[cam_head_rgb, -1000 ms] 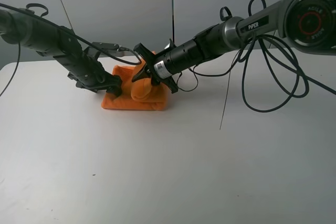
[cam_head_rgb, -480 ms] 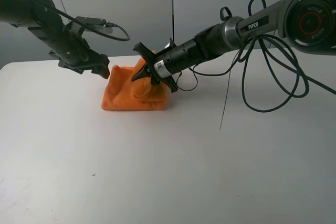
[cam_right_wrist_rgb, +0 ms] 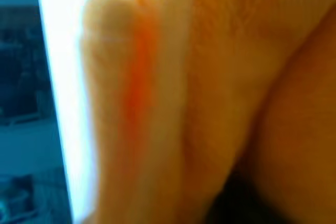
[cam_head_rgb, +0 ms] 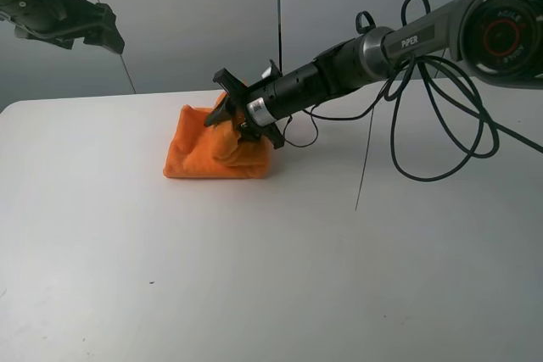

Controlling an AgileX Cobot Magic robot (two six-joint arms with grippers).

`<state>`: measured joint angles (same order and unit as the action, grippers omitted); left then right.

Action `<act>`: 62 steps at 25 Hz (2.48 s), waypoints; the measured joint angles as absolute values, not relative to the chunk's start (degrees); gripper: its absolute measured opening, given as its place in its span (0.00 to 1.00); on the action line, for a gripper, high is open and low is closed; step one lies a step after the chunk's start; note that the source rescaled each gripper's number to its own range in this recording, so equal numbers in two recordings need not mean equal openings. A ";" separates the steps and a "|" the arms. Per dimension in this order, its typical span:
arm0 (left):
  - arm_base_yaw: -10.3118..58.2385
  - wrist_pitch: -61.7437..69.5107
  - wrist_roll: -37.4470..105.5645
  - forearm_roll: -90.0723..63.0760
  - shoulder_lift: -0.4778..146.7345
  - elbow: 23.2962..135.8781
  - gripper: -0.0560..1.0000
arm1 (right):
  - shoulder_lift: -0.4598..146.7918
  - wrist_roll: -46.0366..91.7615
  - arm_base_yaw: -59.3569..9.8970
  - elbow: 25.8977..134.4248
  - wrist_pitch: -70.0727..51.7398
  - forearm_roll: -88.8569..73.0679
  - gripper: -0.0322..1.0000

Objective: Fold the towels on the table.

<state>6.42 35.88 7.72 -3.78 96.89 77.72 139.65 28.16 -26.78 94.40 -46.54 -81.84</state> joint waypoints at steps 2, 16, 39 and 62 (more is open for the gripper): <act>6.42 36.57 6.73 -3.78 95.13 78.08 0.99 | 138.98 29.65 -26.88 94.70 -48.28 -82.56 0.90; 6.42 47.45 5.40 -3.66 94.49 86.56 0.99 | 136.37 27.62 -32.53 98.83 -51.44 -82.69 1.00; 2.30 56.94 4.88 -4.41 83.62 86.26 0.99 | 124.69 20.72 -24.67 99.06 -48.39 -52.61 1.00; -3.36 57.25 2.45 -3.78 18.45 43.91 0.99 | 52.87 6.46 -17.43 49.90 -47.76 -11.19 1.00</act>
<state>-3.36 57.25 2.45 -3.78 18.45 43.91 52.87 6.46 -17.43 49.90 -47.76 -11.19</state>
